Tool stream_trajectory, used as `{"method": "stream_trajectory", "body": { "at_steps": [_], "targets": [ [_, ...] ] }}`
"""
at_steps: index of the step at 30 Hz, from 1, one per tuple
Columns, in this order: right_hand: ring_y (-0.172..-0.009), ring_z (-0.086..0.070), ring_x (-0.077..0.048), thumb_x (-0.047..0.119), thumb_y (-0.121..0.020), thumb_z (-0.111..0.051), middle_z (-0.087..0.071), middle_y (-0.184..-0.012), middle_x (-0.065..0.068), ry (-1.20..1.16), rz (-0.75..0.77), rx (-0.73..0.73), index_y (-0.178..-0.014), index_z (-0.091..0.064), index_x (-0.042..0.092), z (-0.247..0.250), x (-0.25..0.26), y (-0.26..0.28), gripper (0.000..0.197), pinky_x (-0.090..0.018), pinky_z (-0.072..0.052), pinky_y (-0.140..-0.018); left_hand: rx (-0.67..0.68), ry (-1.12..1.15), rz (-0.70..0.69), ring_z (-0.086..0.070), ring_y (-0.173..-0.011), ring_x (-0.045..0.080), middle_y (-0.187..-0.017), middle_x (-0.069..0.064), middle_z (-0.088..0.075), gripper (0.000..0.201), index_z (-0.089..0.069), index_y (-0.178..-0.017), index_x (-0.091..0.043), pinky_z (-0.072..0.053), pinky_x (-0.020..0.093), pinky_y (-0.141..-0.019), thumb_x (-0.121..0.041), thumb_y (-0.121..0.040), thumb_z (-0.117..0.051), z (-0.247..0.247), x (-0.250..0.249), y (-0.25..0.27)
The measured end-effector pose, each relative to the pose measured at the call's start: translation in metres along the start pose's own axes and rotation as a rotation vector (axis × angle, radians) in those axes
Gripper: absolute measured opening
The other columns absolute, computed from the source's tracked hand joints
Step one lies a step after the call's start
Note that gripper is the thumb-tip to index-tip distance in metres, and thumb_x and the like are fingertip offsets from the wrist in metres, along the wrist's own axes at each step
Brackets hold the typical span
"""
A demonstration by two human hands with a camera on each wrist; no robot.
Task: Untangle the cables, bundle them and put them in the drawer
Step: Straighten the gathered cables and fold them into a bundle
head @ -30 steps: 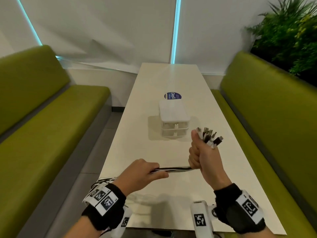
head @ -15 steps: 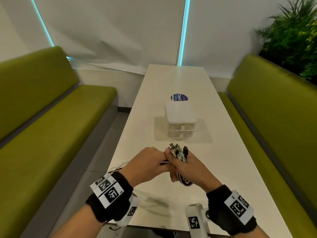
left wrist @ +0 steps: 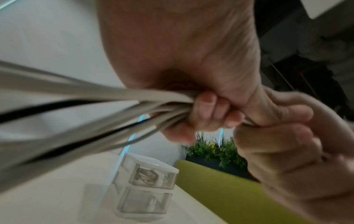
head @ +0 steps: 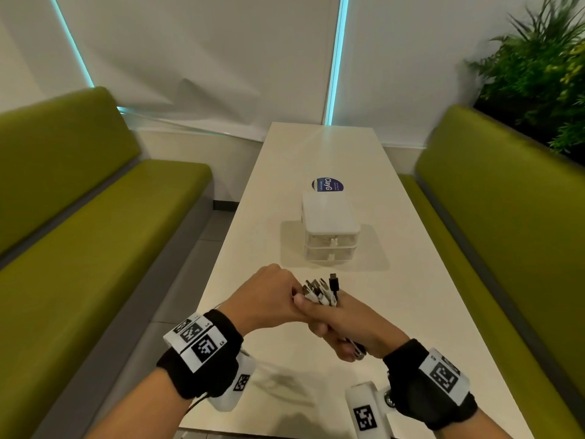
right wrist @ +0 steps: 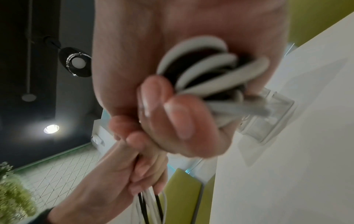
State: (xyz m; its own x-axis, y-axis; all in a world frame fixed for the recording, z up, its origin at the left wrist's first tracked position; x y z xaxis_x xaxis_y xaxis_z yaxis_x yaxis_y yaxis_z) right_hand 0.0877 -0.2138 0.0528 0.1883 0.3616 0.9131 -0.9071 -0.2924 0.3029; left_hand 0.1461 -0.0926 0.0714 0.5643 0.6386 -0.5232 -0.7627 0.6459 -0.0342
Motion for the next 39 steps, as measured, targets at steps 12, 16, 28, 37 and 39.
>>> {"method": "stream_trajectory", "body": {
  "at_steps": [12, 16, 28, 37, 39],
  "targets": [
    [-0.086, -0.074, -0.032, 0.039, -0.096, -0.054, -0.071, -0.088, -0.023, -0.262, 0.080, 0.038, -0.083, -0.069, 0.005, 0.013, -0.001, 0.006, 0.040, -0.044, -0.058, -0.088, 0.098, 0.293, -0.031, -0.038, -0.051, 0.005, -0.053, -0.015, -0.045, 0.042, -0.049, -0.066, -0.022, -0.030, 0.020, -0.054, -0.053, -0.094, -0.046, -0.018, 0.011, 0.000],
    [-0.032, -0.045, -0.017, 0.044, -0.093, -0.059, -0.056, -0.056, -0.011, -0.337, 0.036, 0.088, -0.083, -0.061, 0.007, 0.006, -0.007, 0.005, 0.039, -0.023, -0.040, -0.040, 0.076, 0.381, -0.016, -0.037, -0.051, 0.003, -0.058, -0.012, -0.041, 0.035, -0.054, -0.070, -0.016, -0.030, 0.017, -0.054, -0.031, -0.101, -0.048, -0.016, 0.016, 0.004],
    [-0.034, -0.027, -0.010, 0.021, -0.082, -0.069, -0.034, -0.052, 0.007, 0.068, -0.169, -0.203, -0.088, -0.062, 0.014, -0.001, -0.044, -0.014, 0.012, -0.021, -0.022, -0.040, -0.044, 0.217, -0.018, -0.036, -0.047, 0.011, -0.046, -0.010, -0.044, 0.048, -0.046, -0.057, -0.015, -0.026, 0.022, -0.052, -0.039, -0.098, -0.054, -0.016, 0.007, 0.007],
    [-0.068, -0.070, -0.024, 0.017, -0.093, -0.057, -0.072, -0.075, -0.008, -0.032, 0.003, -0.180, -0.096, -0.070, 0.015, 0.000, -0.024, -0.016, 0.014, -0.040, -0.057, -0.070, -0.098, 0.407, -0.015, -0.037, -0.054, 0.011, -0.055, -0.001, -0.045, 0.050, -0.049, -0.056, -0.023, -0.031, 0.030, -0.061, -0.058, -0.092, -0.041, -0.017, 0.015, 0.009],
    [-0.066, -0.072, -0.029, 0.019, -0.096, -0.055, -0.075, -0.080, -0.009, -0.081, 0.021, -0.101, -0.102, -0.068, 0.018, -0.003, -0.017, -0.014, 0.015, -0.042, -0.058, -0.072, -0.118, 0.384, -0.032, -0.038, -0.053, 0.010, -0.053, -0.005, -0.044, 0.049, -0.046, -0.055, -0.024, -0.031, 0.028, -0.060, -0.053, -0.094, -0.042, -0.015, 0.015, 0.008]
  ]
}}
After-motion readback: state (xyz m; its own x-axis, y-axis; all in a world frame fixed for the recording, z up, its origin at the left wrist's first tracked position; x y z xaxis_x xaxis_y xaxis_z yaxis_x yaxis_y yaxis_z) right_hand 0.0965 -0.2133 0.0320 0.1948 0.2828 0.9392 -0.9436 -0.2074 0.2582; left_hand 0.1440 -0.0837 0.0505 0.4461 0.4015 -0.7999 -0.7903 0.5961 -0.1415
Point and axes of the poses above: each hand's wrist, its own y-axis away from the middle knuckle, its own z-axis out of the back of the hand, x = y × z, the point moved 5 cm from there along -y, towards the middle knuckle
